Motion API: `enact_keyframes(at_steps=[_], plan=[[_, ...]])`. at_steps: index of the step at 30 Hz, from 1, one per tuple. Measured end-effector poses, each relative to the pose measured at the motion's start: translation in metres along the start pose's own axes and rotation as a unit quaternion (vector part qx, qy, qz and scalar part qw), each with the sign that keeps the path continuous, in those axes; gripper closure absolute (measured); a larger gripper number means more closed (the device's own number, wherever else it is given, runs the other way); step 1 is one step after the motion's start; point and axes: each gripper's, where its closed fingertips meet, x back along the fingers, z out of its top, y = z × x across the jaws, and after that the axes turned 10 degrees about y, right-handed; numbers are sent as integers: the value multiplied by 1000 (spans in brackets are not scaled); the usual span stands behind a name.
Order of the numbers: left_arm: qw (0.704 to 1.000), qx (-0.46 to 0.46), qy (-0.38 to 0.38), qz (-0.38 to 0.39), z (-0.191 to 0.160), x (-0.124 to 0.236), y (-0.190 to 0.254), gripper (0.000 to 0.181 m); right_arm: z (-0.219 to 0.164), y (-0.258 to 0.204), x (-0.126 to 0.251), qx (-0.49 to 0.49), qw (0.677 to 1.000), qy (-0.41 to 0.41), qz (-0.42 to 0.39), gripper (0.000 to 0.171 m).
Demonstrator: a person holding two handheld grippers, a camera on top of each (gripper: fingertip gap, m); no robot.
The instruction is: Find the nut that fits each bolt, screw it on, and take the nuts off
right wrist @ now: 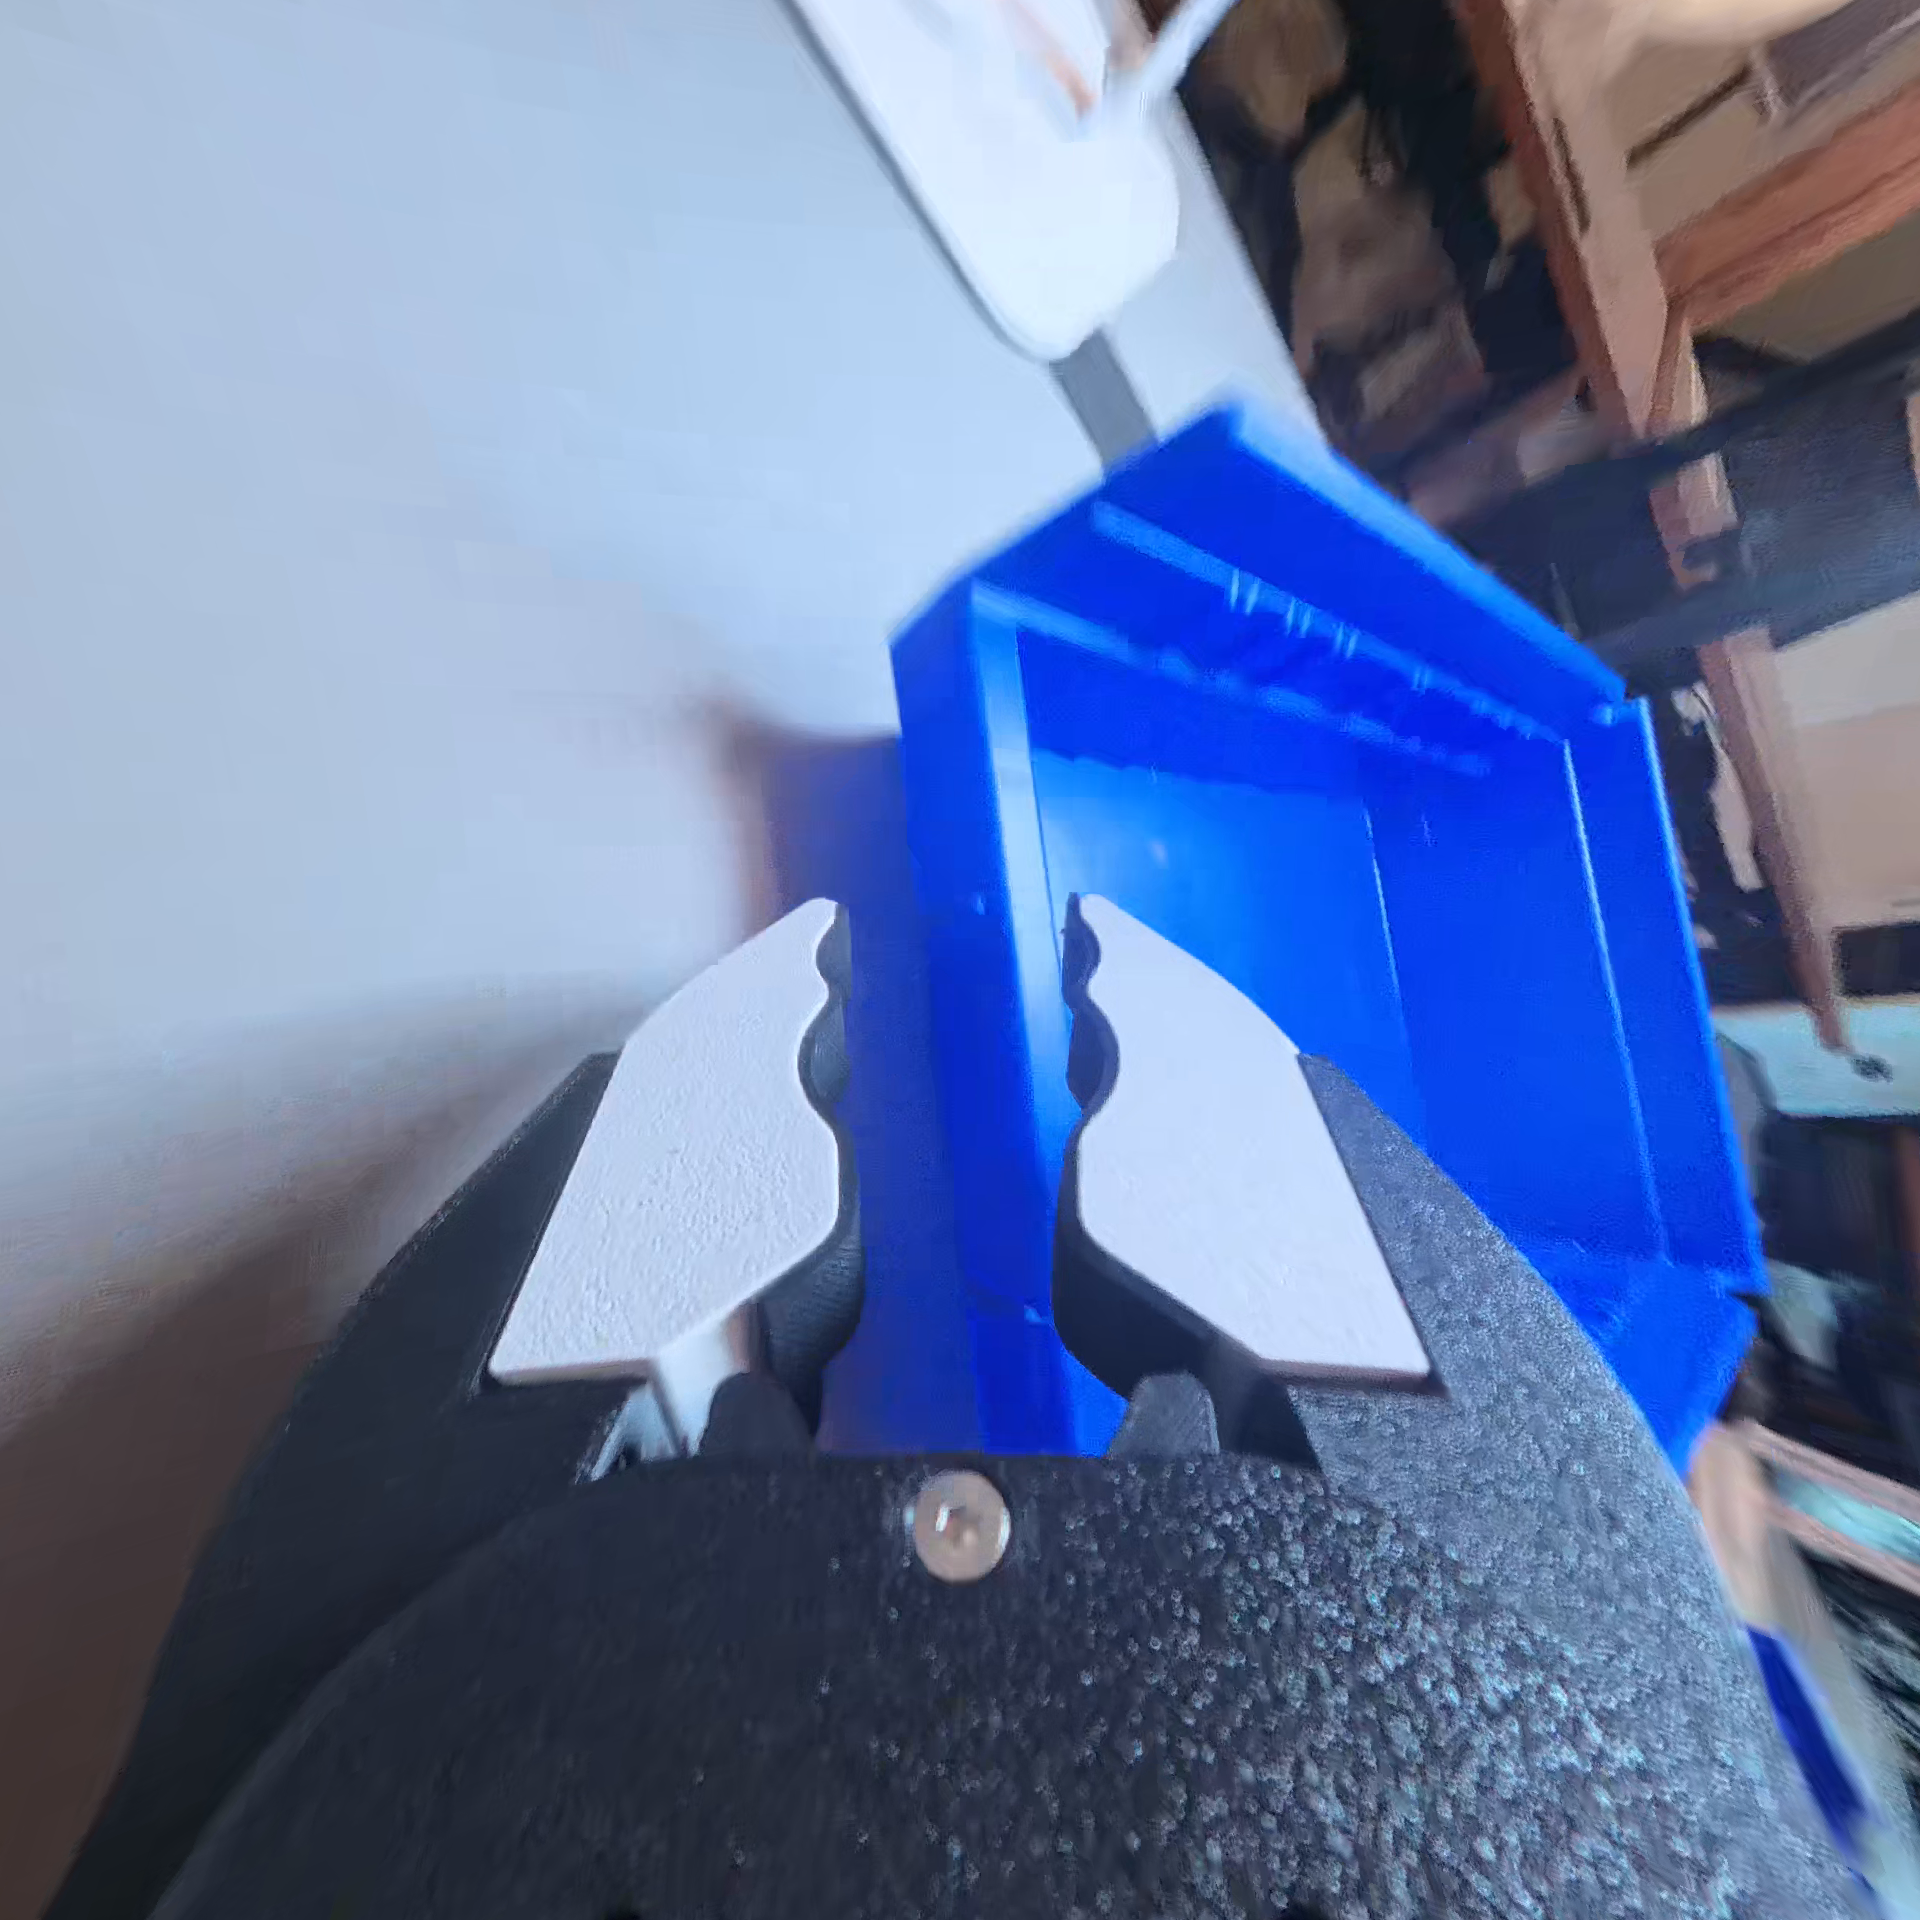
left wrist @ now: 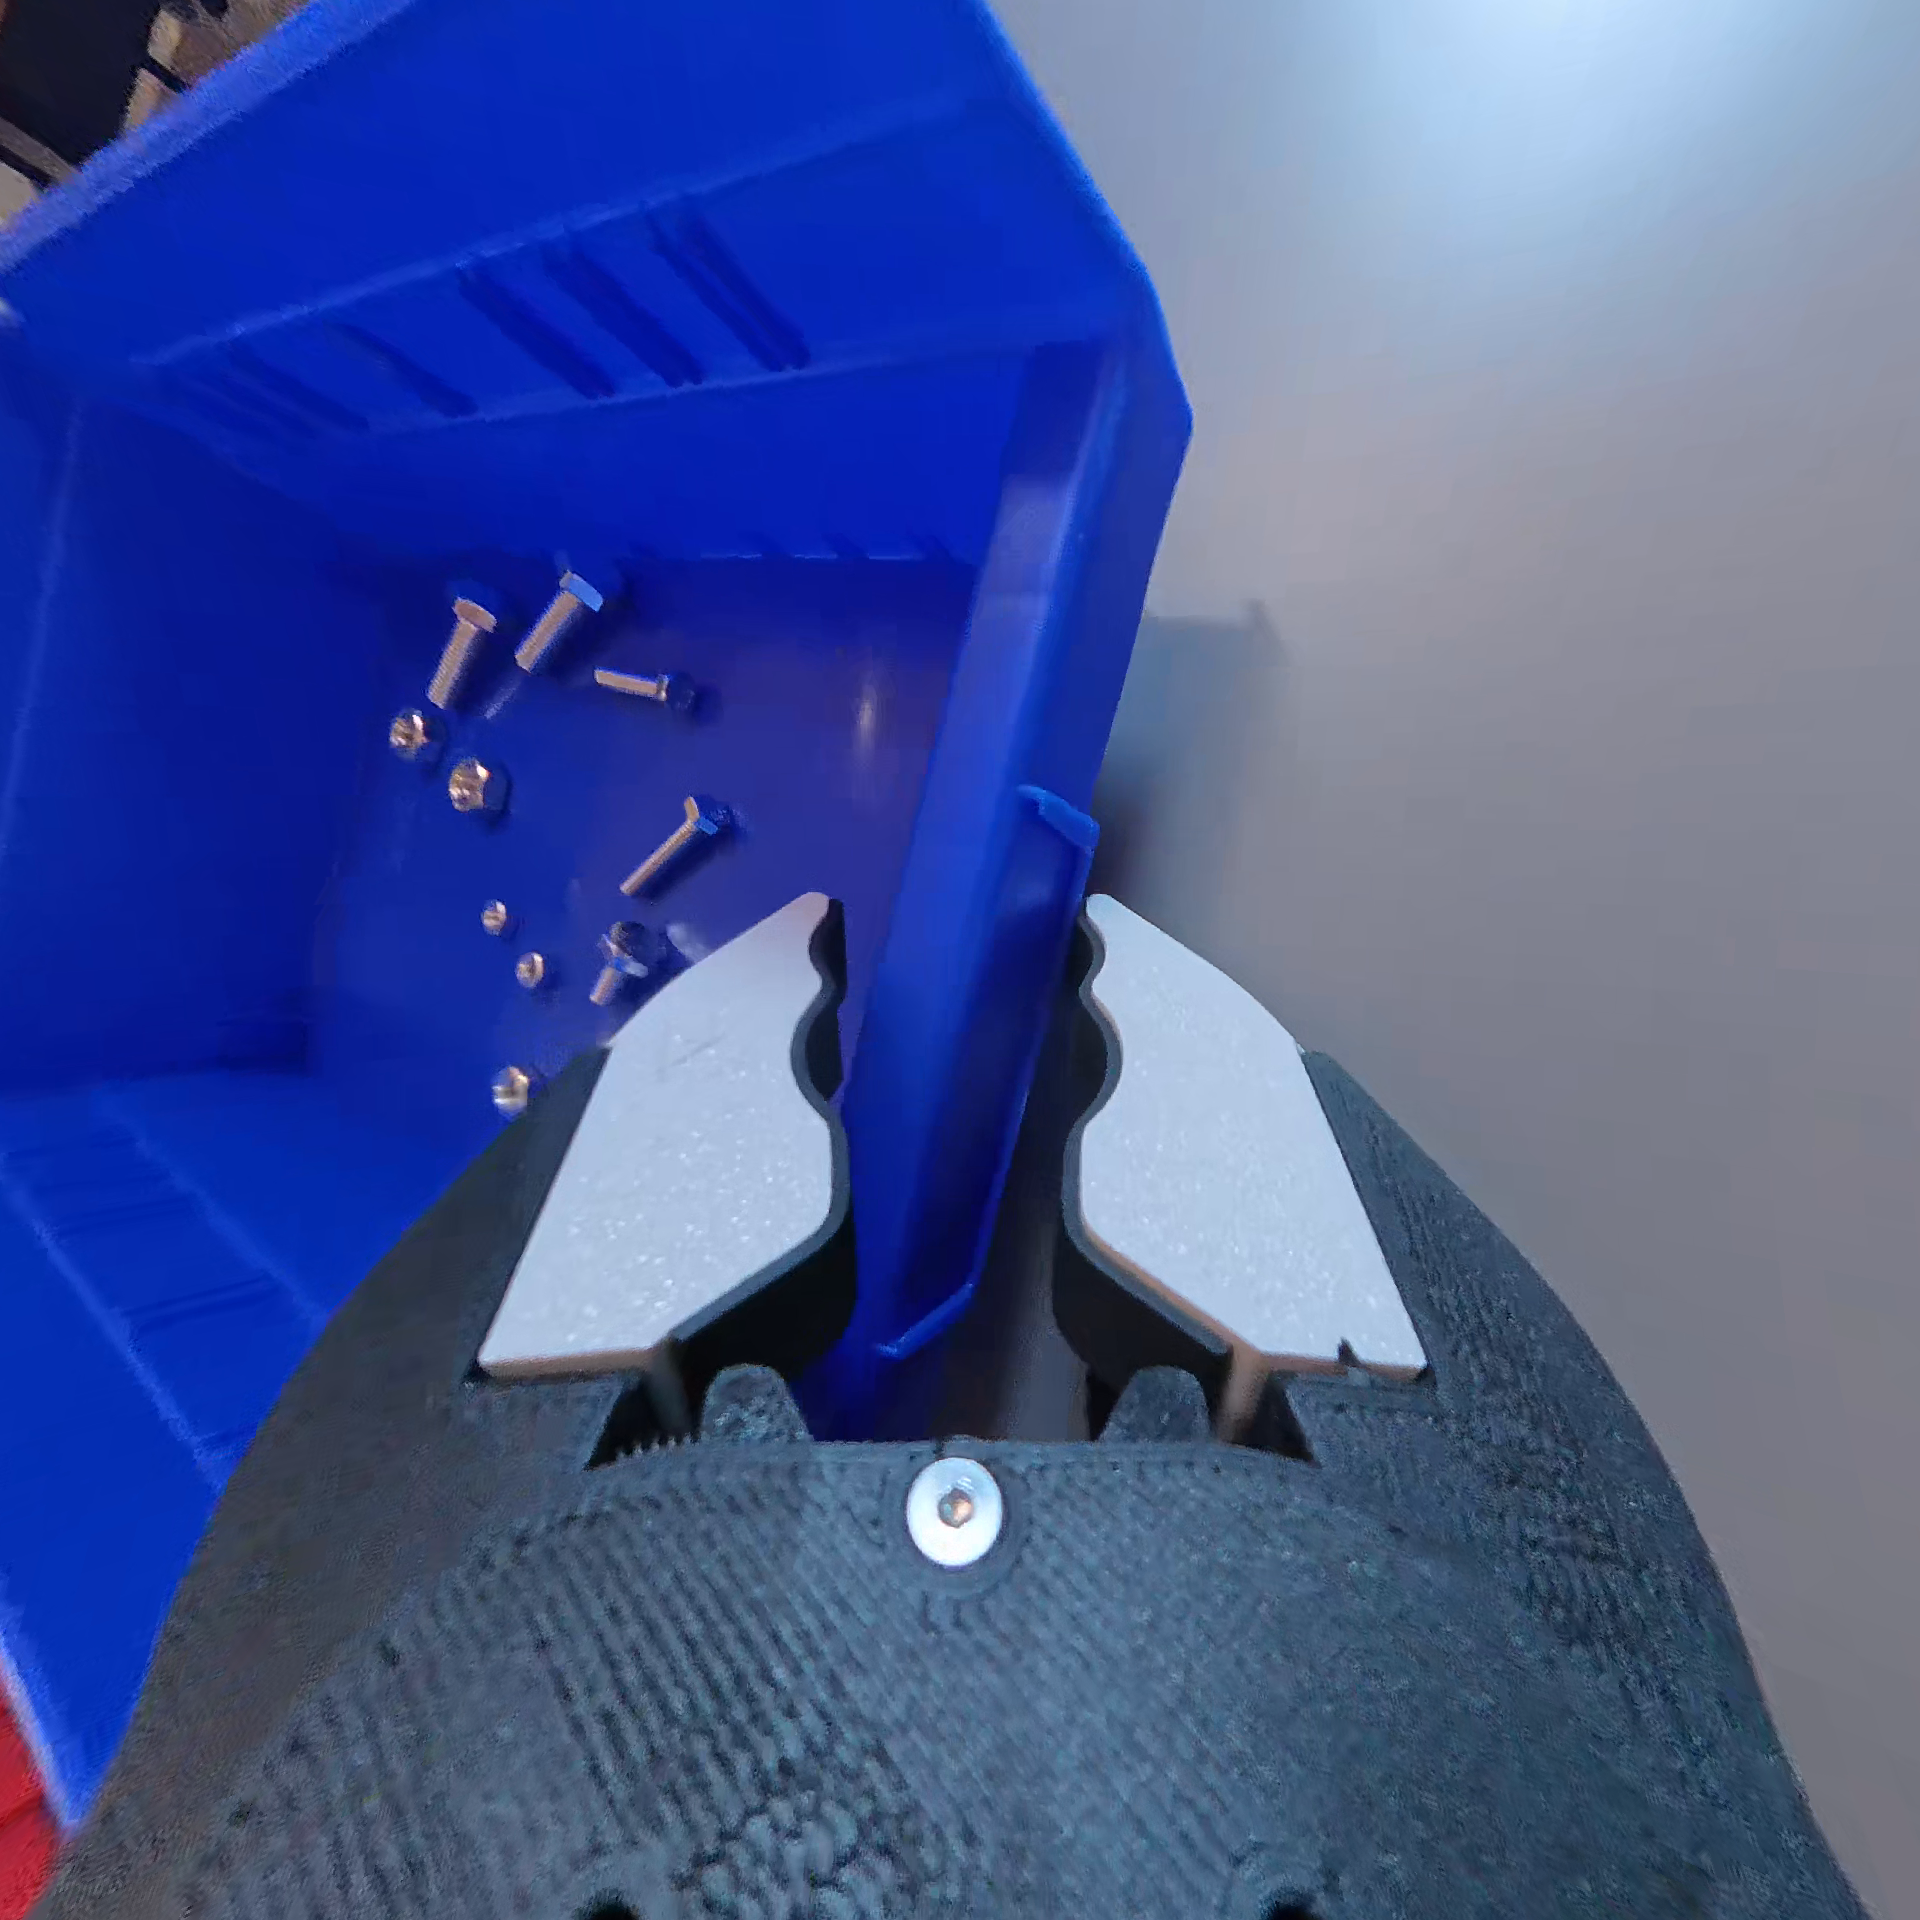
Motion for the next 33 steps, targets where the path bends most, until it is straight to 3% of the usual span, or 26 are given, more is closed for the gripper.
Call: enact_keyframes(at_steps=[3, 7, 9, 13, 17, 20, 27, 33], plan=[[997, 57, 55, -18, 11, 4, -7, 134, 62, -22, 24, -100, 986, 124, 56, 132], [979, 141, 144, -32, 43, 14, -15, 135, 132, -58, 50, -283, 910, 257, 163, 132], [959, 193, 207, -36, 68, 24, -27, 137, 143, -68, 47, -319, 883, 293, 179, 132], [918, 296, 263, 13, 94, 26, -74, 149, 132, -86, 32, -310, 881, 313, 173, 131], [911, 347, 209, 78, 85, -2, -117, 155, 132, -90, 34, -316, 874, 319, 183, 136], [914, 359, 161, 97, 80, -27, -139, 157, 131, -92, 39, -316, 869, 325, 198, 171], [924, 360, 33, 125, 43, -84, -170, 160, 130, -91, 41, -325, 862, 326, 210, 171], [924, 375, -35, 66, 19, -119, -150, 149, 126, -93, 36, -334, 860, 311, 228, 165]])
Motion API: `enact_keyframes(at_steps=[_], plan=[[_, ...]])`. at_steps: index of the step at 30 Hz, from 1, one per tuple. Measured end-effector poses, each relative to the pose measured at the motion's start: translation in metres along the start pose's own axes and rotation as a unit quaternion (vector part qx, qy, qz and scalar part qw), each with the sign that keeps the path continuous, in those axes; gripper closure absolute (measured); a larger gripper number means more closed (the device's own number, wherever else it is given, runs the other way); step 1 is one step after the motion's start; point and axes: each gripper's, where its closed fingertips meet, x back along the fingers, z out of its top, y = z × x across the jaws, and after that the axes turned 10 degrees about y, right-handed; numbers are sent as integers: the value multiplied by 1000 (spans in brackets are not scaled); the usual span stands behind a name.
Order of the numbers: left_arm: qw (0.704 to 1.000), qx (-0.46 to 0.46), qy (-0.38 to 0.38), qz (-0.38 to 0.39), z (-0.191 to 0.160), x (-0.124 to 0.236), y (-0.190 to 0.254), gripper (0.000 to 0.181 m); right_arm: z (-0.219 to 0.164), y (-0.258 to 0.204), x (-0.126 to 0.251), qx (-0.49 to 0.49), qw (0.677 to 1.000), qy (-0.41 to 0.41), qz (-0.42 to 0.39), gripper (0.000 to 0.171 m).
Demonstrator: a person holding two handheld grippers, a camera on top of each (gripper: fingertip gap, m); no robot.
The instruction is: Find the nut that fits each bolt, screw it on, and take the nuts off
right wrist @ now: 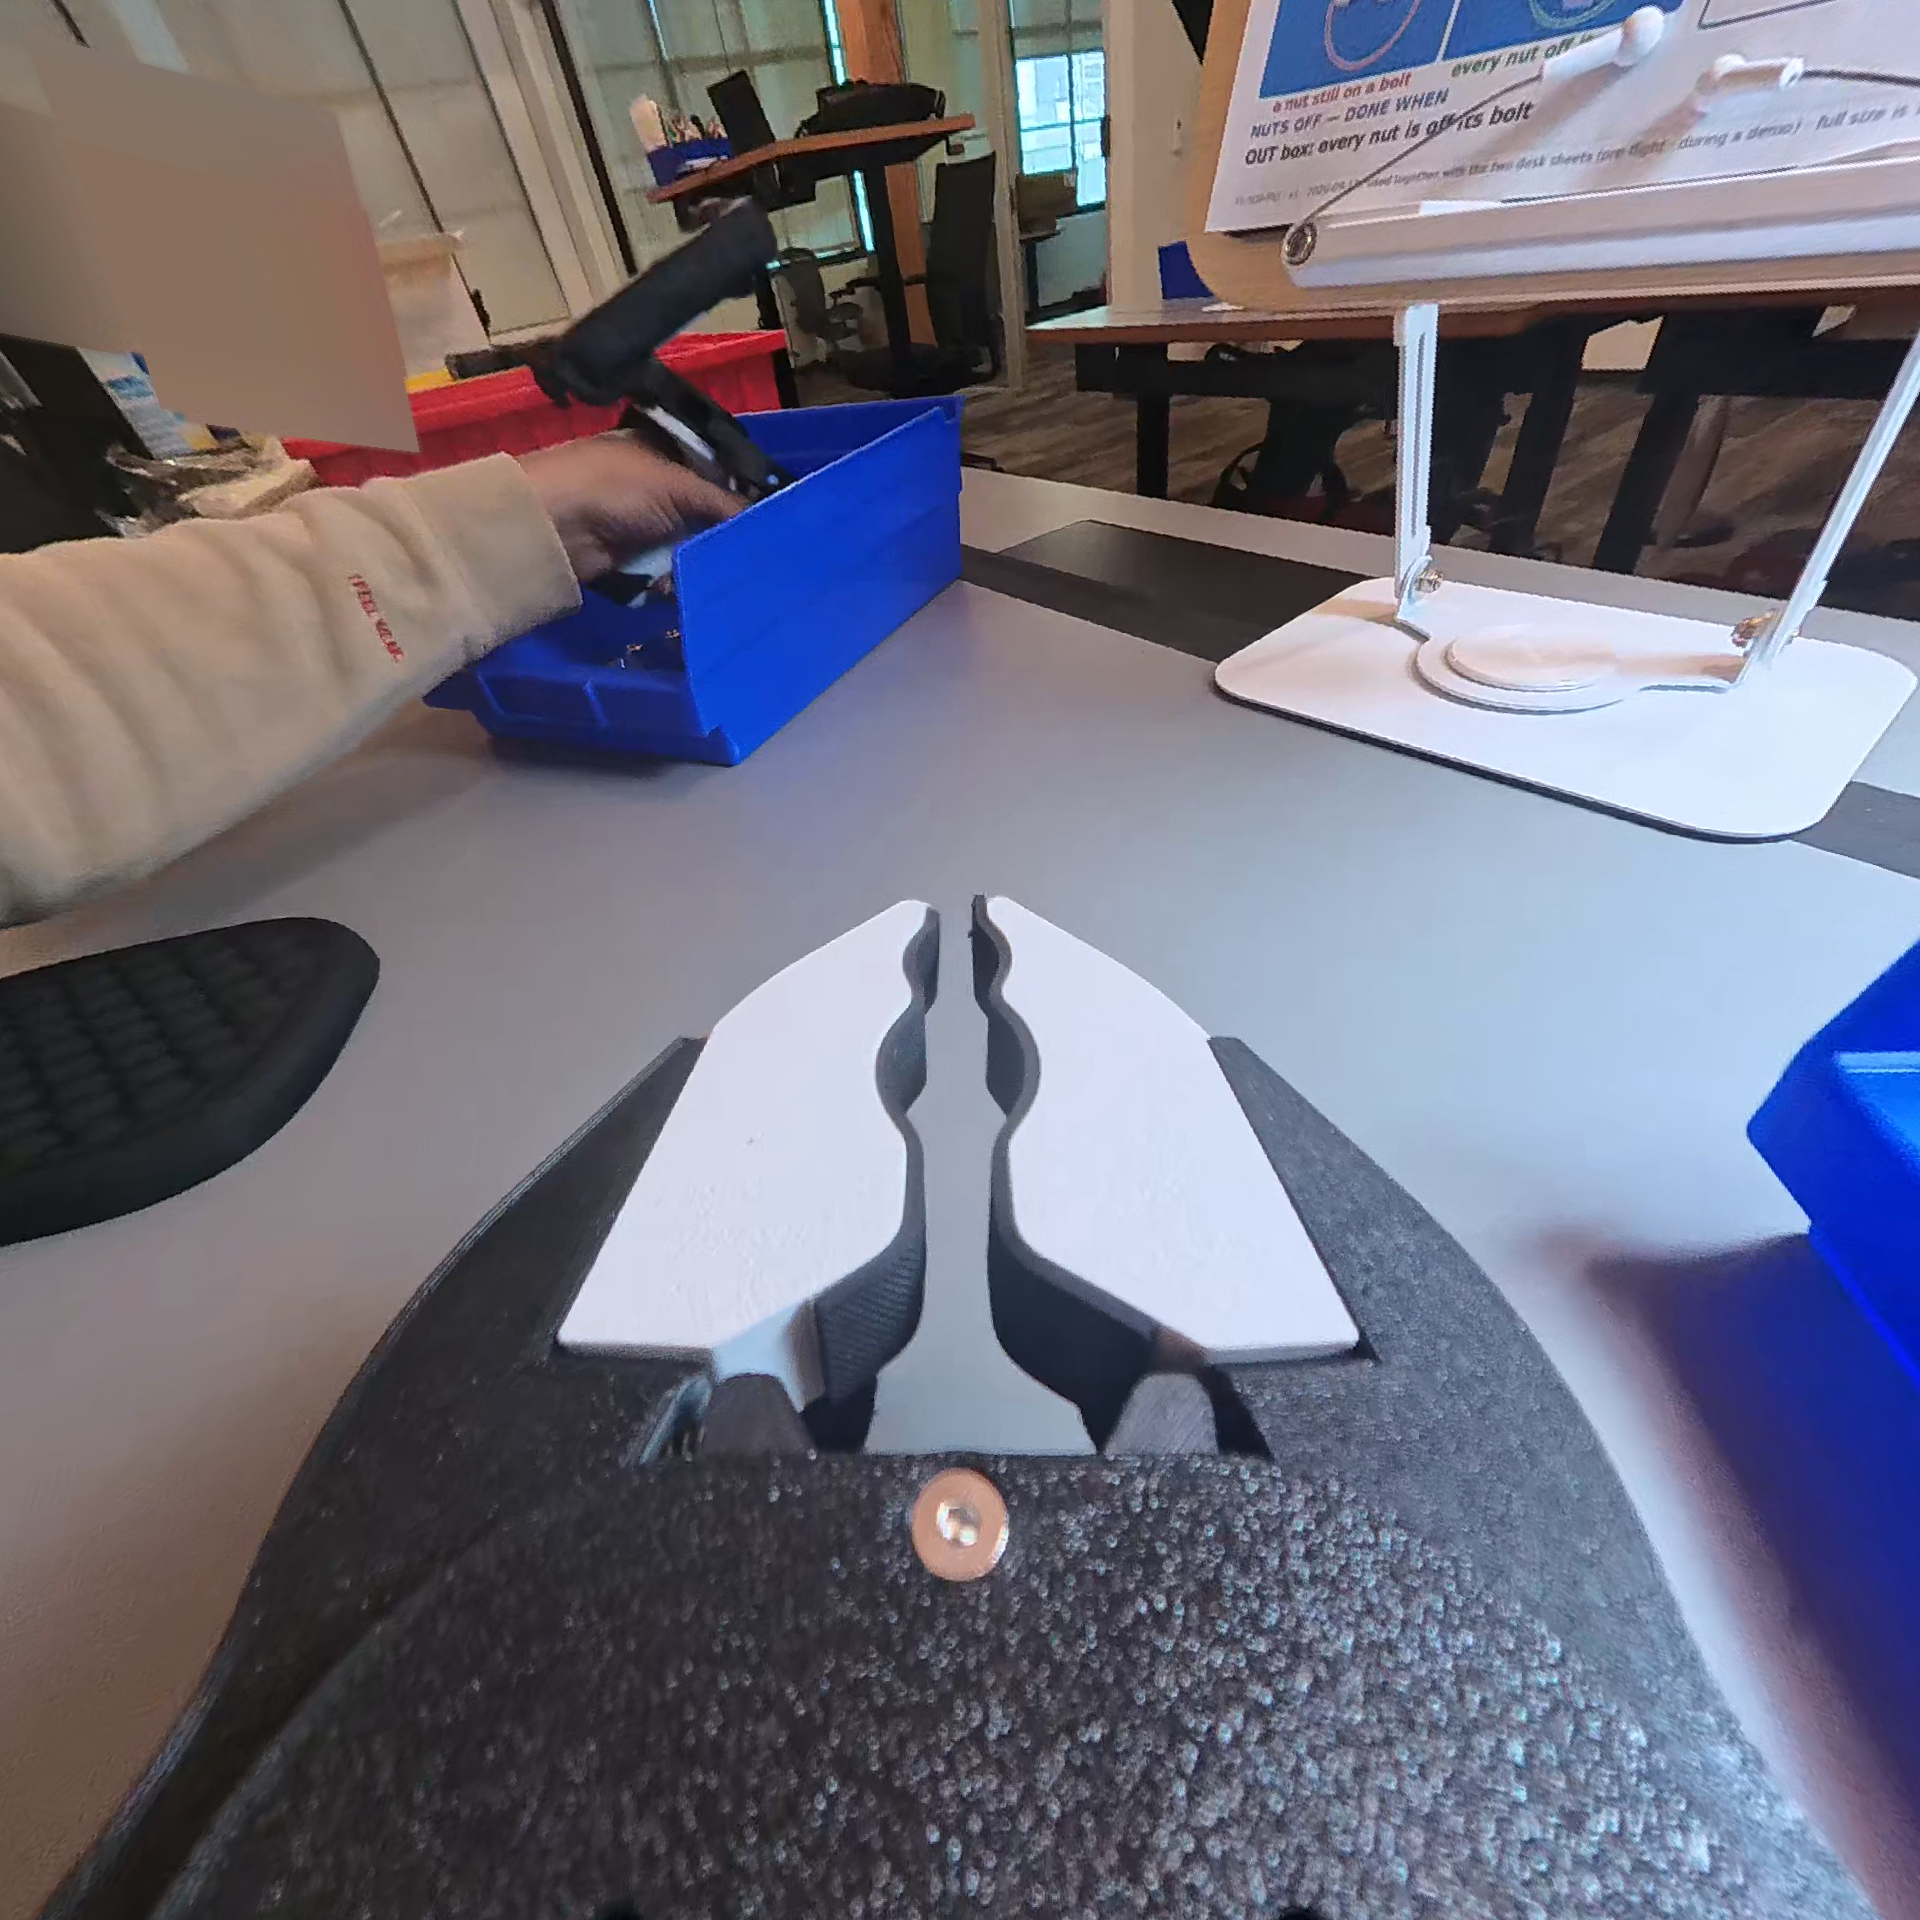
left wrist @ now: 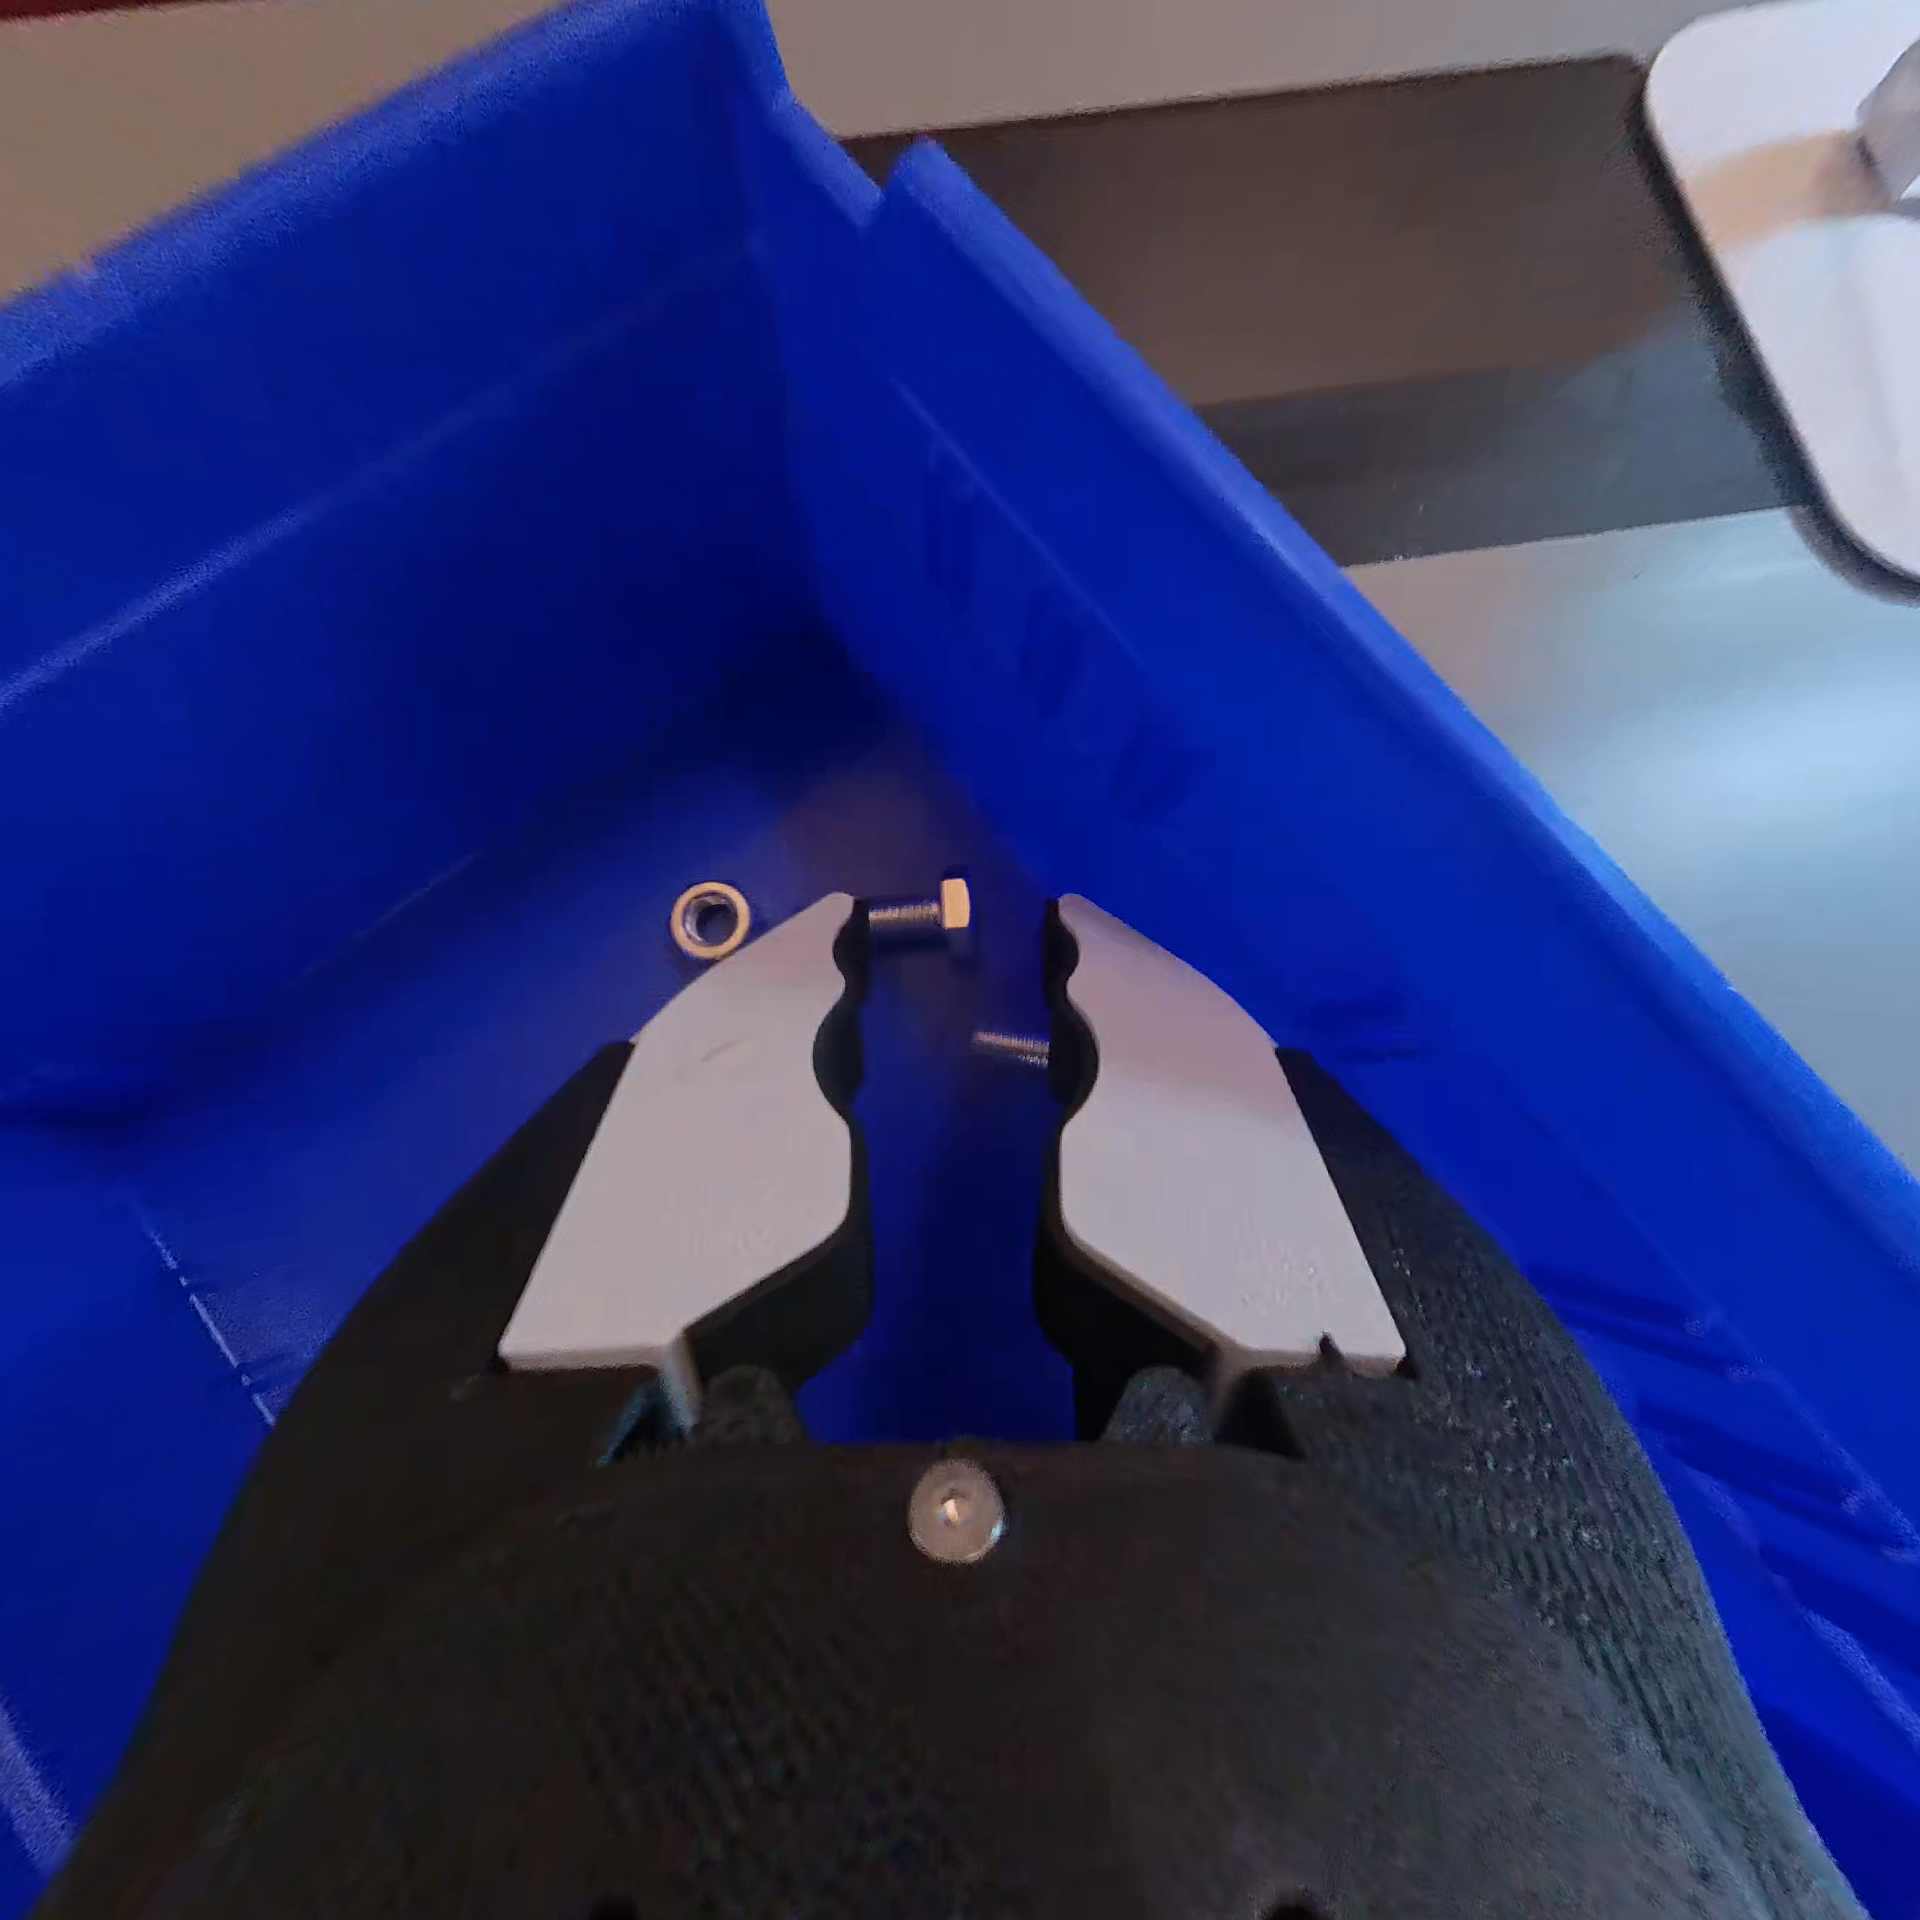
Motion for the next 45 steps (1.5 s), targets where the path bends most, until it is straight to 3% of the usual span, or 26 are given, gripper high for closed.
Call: enact_keyframes(at_steps=[2, 6, 9, 12, 15, 19, 22, 26, 31, 33, 35, 37, 40, 43, 45], plan=[[1000, -12, -19, 7, -6, -7, -1, 148, -2, -1, -1, 7, 1000, -5, 3, 165], [999, -45, -21, 19, -6, -14, -4, 170, -6, -4, -2, 23, 1000, -14, 6, 165], [995, -96, -19, 28, -6, -6, -5, 173, -7, -1, -1, 36, 999, -18, -1, 165], [988, -143, 29, 50, 4, 17, -7, 173, -7, 2, 0, 40, 999, -19, -8, 166], [967, -208, 134, 67, 33, 62, 12, 174, -8, 4, 0, 29, 999, -15, -9, 165], [882, -356, 301, 67, 65, 144, 90, 174, 0, -16, -8, -13, 999, 2, 35, 160], [801, -445, 399, 36, 61, 196, 172, 174, 13, -51, -19, -82, 990, 11, 117, 147], [706, -523, 474, -47, 22, 235, 275, 175, 48, -90, -24, -187, 953, 48, 235, 135], [631, -562, 514, -148, -35, 254, 350, 175, 57, -109, -13, -279, 899, 47, 333, 127], [617, -569, 514, -177, -51, 255, 362, 175, 54, -118, -2, -335, 858, 36, 387, 135], [606, -574, 511, -203, -63, 255, 368, 175, 47, -126, 4, -353, 837, 18, 417, 145], [599, -569, 517, -223, -71, 258, 371, 175, 38, -127, 2, -337, 847, 11, 412, 162], [605, -552, 515, -254, -75, 259, 370, 175, 35, -128, 3, -345, 841, 4, 416, 162], [627, -492, 520, -307, -72, 264, 364, 175, 38, -124, 0, -319, 862, 27, 392, 162], [661, -402, 524, -357, -59, 272, 355, 169, 39, -113, -2, -294, 883, 41, 363, 162]])
